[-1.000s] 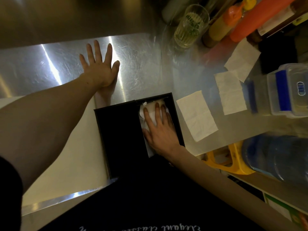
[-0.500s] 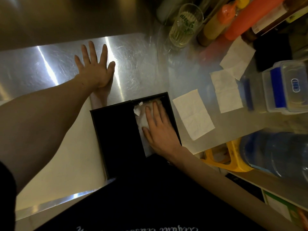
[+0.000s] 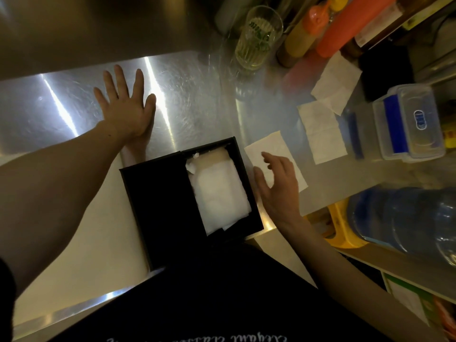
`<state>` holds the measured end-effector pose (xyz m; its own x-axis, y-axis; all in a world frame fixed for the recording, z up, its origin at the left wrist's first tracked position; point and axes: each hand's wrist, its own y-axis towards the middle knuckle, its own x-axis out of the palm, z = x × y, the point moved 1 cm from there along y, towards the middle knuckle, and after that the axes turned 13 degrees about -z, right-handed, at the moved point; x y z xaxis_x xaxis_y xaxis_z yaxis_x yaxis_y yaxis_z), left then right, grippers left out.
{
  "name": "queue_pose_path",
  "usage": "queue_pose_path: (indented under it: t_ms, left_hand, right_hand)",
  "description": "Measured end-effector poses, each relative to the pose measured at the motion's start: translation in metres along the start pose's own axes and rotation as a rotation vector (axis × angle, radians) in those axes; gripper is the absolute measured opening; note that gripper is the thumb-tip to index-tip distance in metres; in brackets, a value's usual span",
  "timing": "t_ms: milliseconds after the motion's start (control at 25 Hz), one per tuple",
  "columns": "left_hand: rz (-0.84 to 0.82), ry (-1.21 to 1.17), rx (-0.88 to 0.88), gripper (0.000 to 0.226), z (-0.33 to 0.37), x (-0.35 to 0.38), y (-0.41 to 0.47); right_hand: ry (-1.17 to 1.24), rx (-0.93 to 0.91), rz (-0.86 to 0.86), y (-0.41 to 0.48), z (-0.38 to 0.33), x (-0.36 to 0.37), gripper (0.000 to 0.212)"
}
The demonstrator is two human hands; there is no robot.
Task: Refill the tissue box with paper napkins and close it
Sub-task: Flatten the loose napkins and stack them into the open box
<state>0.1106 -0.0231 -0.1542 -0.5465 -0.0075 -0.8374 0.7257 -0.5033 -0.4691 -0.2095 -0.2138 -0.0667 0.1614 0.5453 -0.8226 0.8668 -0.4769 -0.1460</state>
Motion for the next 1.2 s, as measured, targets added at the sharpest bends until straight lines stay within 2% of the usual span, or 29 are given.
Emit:
queue_pose_path:
  t_ms: [120,360,600,960,1200]
  left_hand:
    - [0.024,0.013,-0.013,0.071,0.005,0.0,-0.005]
    - [0.042,0.018,-0.027,0.065,0.013,-0.002,-0.012]
    - [0.088,0.01,-0.047,0.064,0.016,0.002,-0.011]
    - [0.072,0.03,-0.045,0.069,0.019,0.007,-0.017]
    - [0.125,0.031,-0.047,0.068,0.022,0.01,-0.02]
  right_hand:
    - [0.052,0.201,0.025,-0.001,0.029,0.0,0.037]
    - [0.039,0.388,-0.007,-0.003,0.06,0.009,0.04]
    - [0.049,0.396,0.008,-0.003,0.063,0.01,0.044]
    - [0.035,0.393,0.008,-0.004,0.066,0.007,0.041]
    - [0.062,0.394,0.015,-0.004,0.065,0.008,0.04]
